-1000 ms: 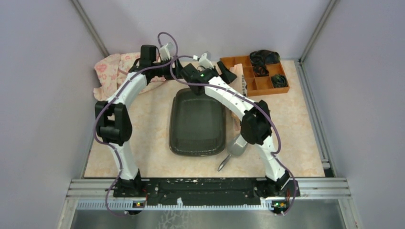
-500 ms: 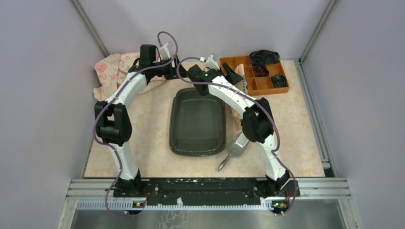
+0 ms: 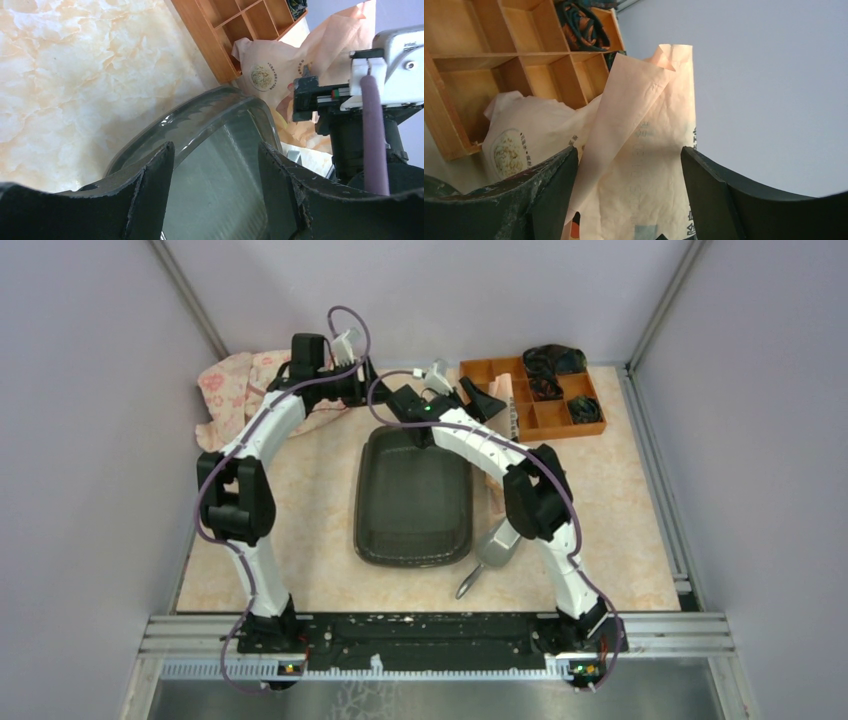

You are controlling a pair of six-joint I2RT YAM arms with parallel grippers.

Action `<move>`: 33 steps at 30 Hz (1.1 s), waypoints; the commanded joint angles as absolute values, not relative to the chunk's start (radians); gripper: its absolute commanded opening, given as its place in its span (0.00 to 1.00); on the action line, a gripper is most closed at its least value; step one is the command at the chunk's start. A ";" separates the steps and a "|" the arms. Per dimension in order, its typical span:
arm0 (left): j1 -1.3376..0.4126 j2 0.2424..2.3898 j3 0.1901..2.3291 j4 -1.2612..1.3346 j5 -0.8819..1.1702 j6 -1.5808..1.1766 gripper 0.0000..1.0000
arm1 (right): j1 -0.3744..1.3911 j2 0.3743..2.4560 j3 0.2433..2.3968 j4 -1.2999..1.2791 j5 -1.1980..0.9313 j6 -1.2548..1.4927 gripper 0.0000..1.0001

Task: Fill the litter box with clean litter
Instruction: Open the cat litter bag at the center of the board.

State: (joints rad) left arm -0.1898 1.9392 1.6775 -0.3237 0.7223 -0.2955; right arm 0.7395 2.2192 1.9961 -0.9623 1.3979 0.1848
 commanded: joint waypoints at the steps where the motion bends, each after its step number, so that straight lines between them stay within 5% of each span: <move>1: -0.178 1.905 1.704 -0.339 0.740 -0.285 0.68 | 0.748 2.207 1.993 -0.833 1.545 0.101 0.74; 6: -0.175 1.909 1.703 -0.333 0.751 -0.288 0.68 | 0.746 2.209 1.893 -0.582 1.628 -0.119 0.73; 13: -0.171 1.908 1.700 -0.331 0.758 -0.287 0.68 | 0.746 2.171 1.881 -0.630 1.663 -0.052 0.61; 33: -0.173 1.897 1.692 -0.334 0.756 -0.295 0.68 | 0.758 1.914 1.828 -0.707 1.656 0.052 0.60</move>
